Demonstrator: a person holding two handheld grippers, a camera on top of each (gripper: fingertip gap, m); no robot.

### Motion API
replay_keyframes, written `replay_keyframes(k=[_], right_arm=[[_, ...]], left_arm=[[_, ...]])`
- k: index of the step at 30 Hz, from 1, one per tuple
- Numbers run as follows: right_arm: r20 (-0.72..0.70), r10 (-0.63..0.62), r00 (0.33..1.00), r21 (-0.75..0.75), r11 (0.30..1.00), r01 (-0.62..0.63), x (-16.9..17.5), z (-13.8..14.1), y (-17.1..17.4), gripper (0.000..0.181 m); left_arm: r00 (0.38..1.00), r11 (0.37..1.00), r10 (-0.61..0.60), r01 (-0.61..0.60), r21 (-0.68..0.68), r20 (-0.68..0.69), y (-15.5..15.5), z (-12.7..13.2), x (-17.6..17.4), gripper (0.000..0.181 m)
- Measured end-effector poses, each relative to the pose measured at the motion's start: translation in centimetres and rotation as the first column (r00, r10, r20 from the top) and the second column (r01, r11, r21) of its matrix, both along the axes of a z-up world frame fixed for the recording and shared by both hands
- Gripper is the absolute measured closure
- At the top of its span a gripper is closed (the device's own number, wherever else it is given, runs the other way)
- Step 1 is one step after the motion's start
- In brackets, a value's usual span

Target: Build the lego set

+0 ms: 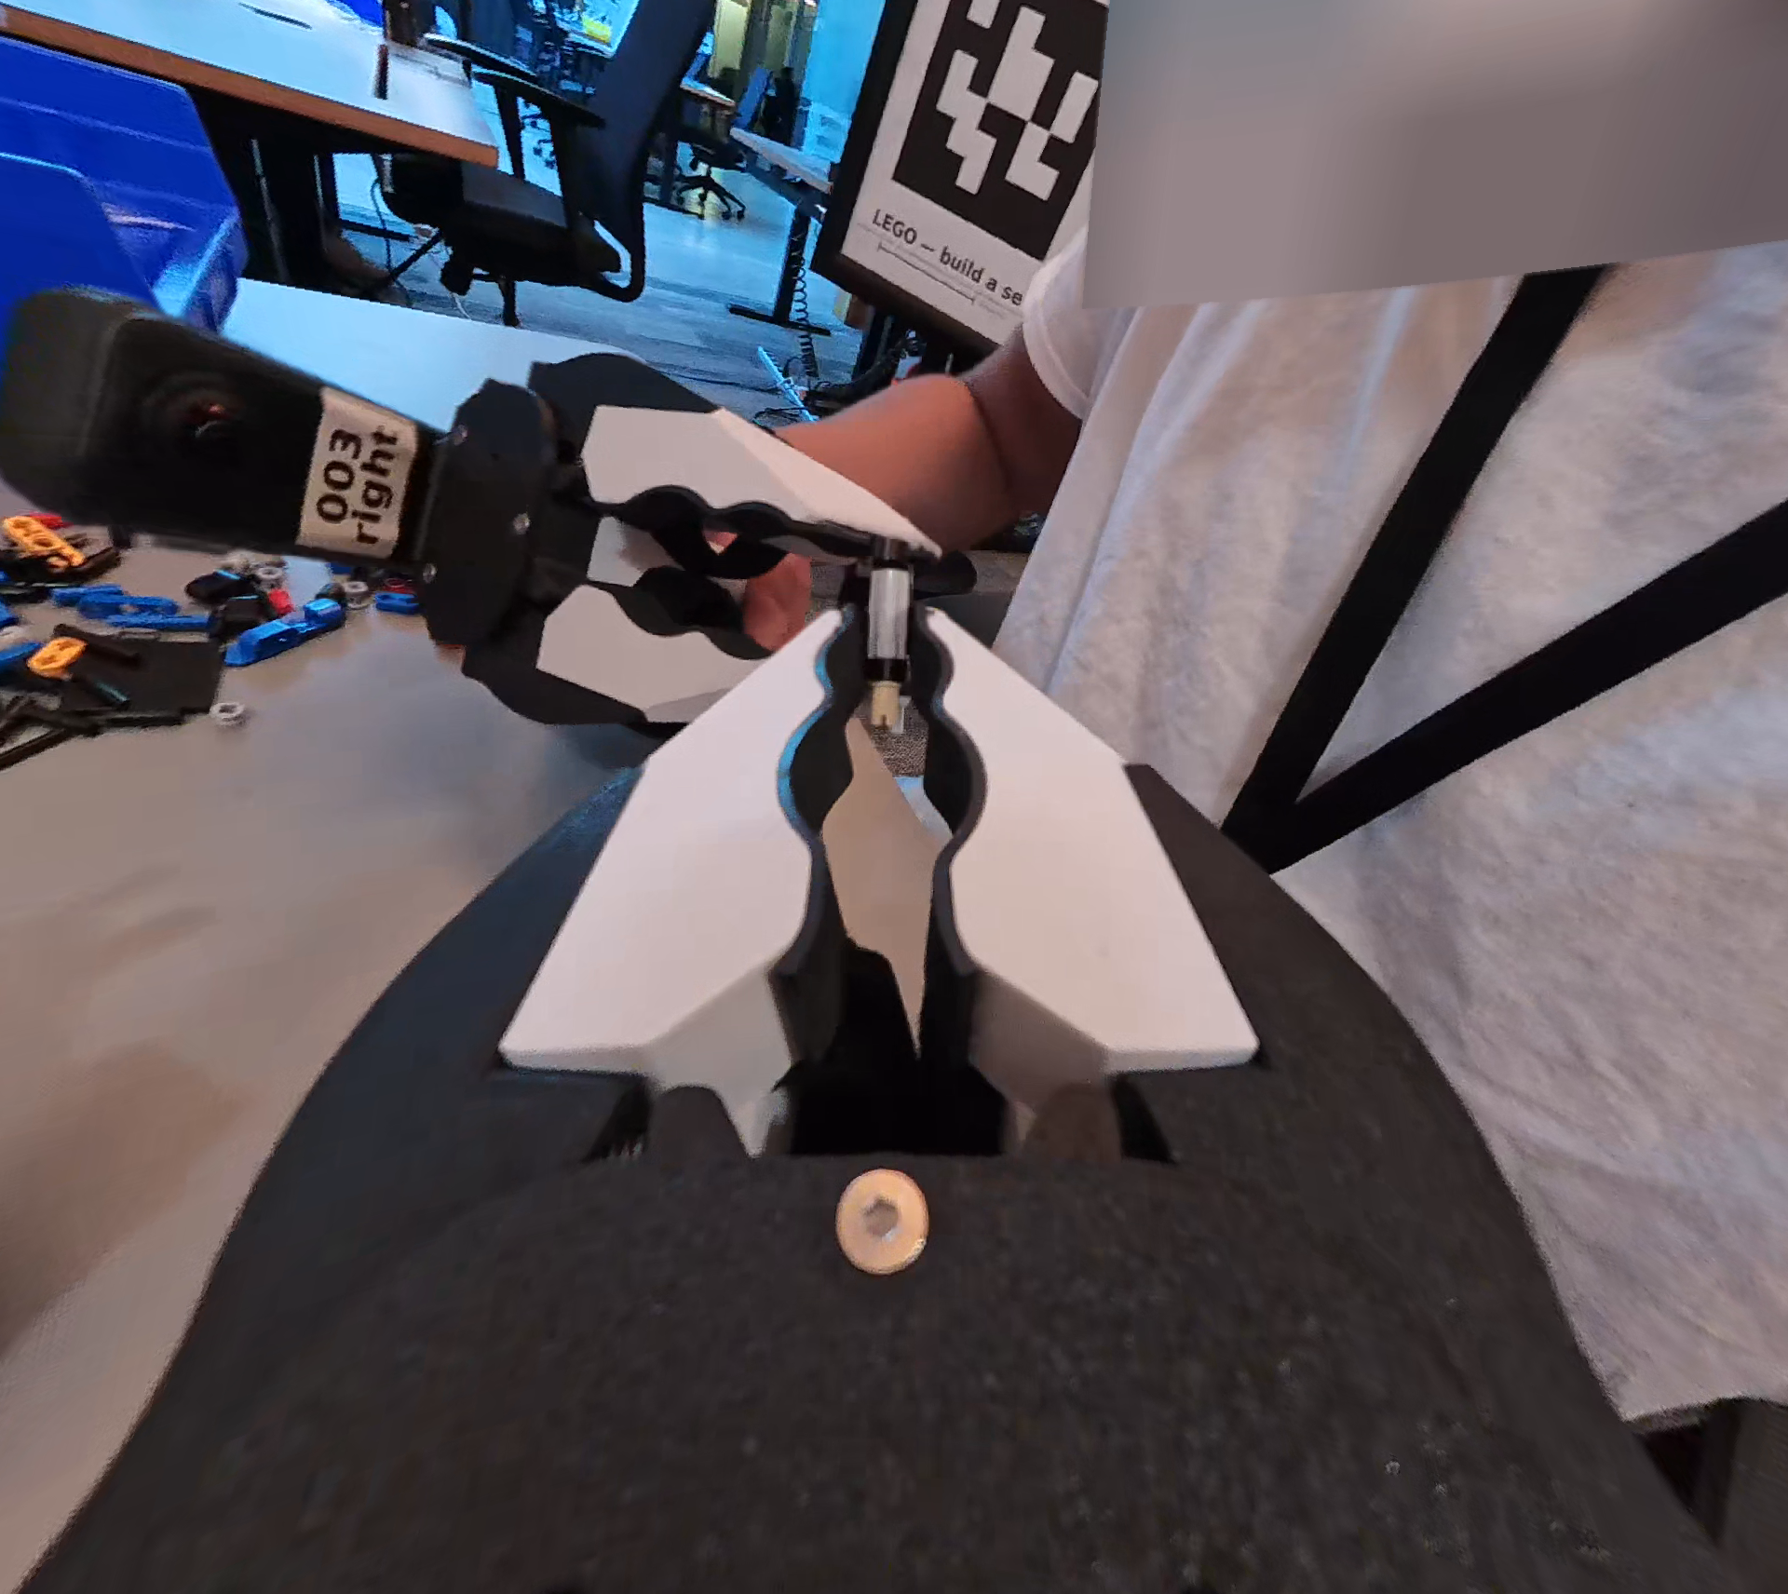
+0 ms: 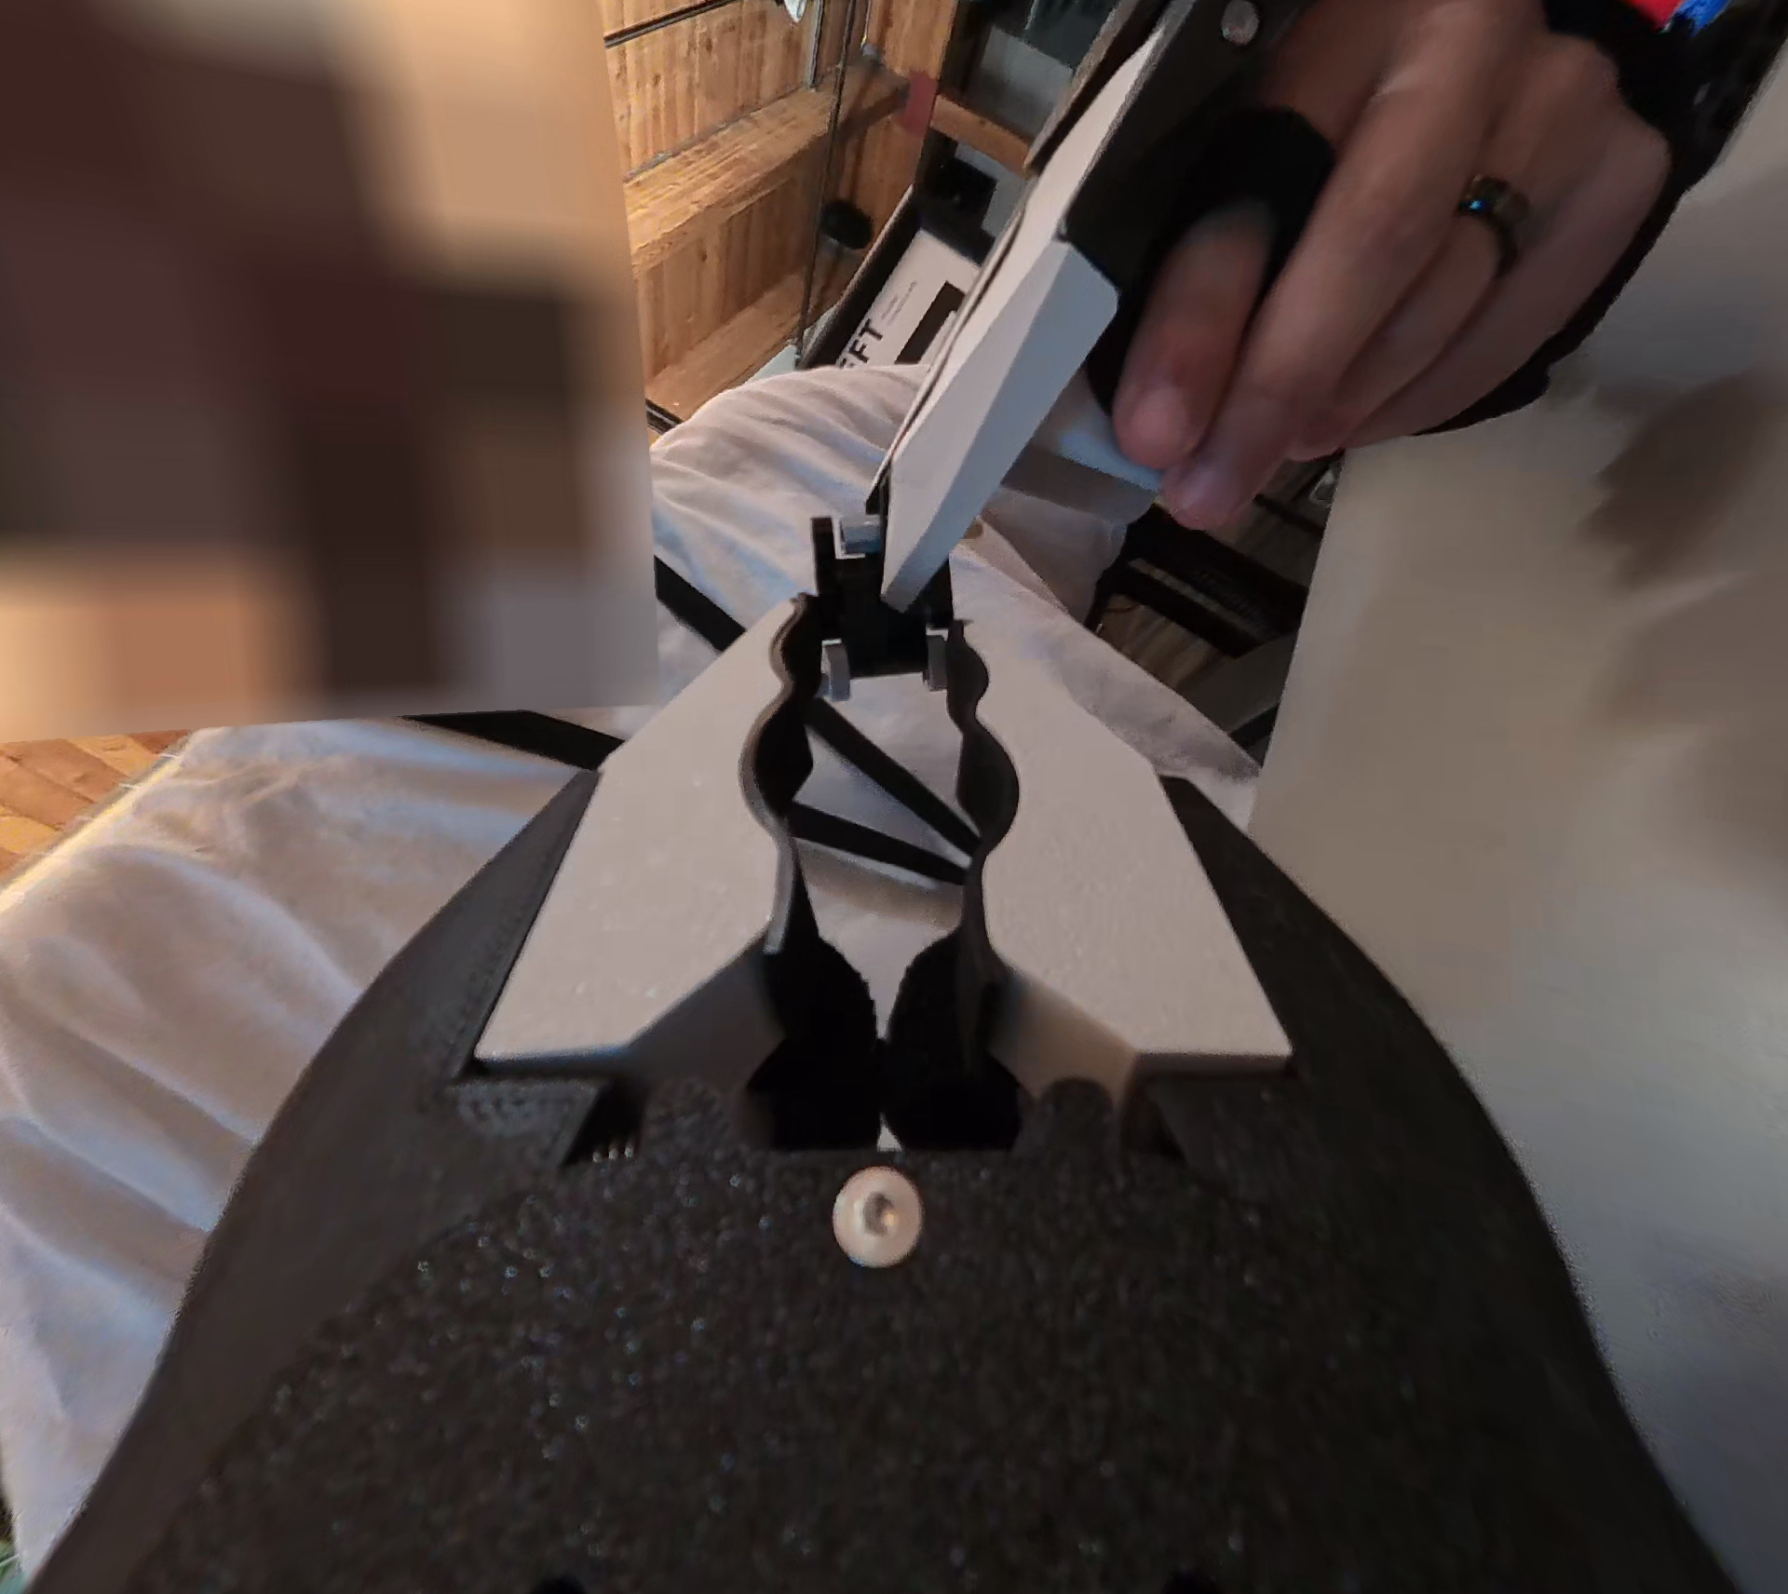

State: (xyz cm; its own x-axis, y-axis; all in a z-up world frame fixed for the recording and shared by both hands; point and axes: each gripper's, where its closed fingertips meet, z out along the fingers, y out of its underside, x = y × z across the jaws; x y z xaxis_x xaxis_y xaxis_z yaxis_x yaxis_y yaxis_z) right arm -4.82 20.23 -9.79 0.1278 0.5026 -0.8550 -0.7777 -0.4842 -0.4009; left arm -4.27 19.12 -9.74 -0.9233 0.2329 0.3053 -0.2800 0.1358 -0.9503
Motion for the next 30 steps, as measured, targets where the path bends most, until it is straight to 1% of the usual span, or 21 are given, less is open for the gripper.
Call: replay_keyframes(k=[3, 7, 9, 14, 15, 17, 20, 23, 24, 27, 30], right_arm=[[0.004, 0.023, 1.0, 0.016, 1.0, -0.023, -0.3, 0.1, 0.1, 0.158], [-0.058, 0.004, 0.998, -0.012, 1.0, -0.005, 0.7, -0.1, 0.5, 0.158], [-0.042, -0.007, 0.999, -0.038, 0.999, 0.006, 0.8, -0.5, 0.8, 0.158], [-0.021, 0.041, 0.999, -0.073, 0.996, -0.042, 0.2, -0.8, 1.0, 0.157], [-0.013, 0.044, 0.999, -0.088, 0.995, -0.045, 0.3, -0.9, 1.0, 0.157], [0.046, -0.012, 0.999, -0.103, 0.994, 0.017, 1.1, -0.8, 1.2, 0.157], [0.142, -0.048, 0.989, -0.14, 0.988, 0.068, 1.7, -0.7, 1.4, 0.155], [0.147, 0.0, 0.989, -0.168, 0.985, 0.025, 1.0, -0.4, 1.4, 0.152], [0.122, 0.022, 0.992, -0.175, 0.985, -0.001, 0.7, -0.4, 1.4, 0.151], [0.003, 0.115, 0.993, -0.155, 0.981, -0.114, -0.4, 0.2, 1.3, 0.156], [-0.071, 0.175, 0.982, -0.122, 0.976, -0.183, -1.3, 0.5, 1.4, 0.156]], left_arm=[[1.0, 1.0, -0.018, 0.018, -0.002, 0.008, 0.1, 0.0, -0.4, 0.175], [0.999, 0.999, 0.035, -0.035, 0.008, -0.026, 0.4, -0.2, 0.7, 0.173], [0.999, 0.999, 0.043, -0.042, 0.033, -0.027, 0.4, -0.8, 0.8, 0.172], [1.0, 0.999, -0.007, 0.008, 0.051, -0.014, 0.3, -1.1, 0.0, 0.175], [1.0, 0.998, -0.002, 0.002, 0.057, -0.004, 0.4, -1.2, 0.0, 0.175], [0.999, 0.998, 0.042, -0.042, 0.042, -0.015, 0.5, -1.1, 0.7, 0.176], [0.999, 0.999, 0.048, -0.047, 0.017, -0.026, 0.8, -0.9, 1.0, 0.176], [1.0, 1.0, 0.026, -0.026, -0.001, 0.004, 0.7, -0.4, 0.4, 0.176], [0.999, 1.0, 0.023, -0.023, -0.008, 0.028, 0.7, -0.3, 0.2, 0.176], [0.996, 1.0, 0.012, -0.011, -0.012, 0.088, 0.7, -0.1, -0.5, 0.175], [0.995, 1.0, -0.019, 0.021, -0.021, 0.101, 0.7, 0.2, -1.3, 0.176]])
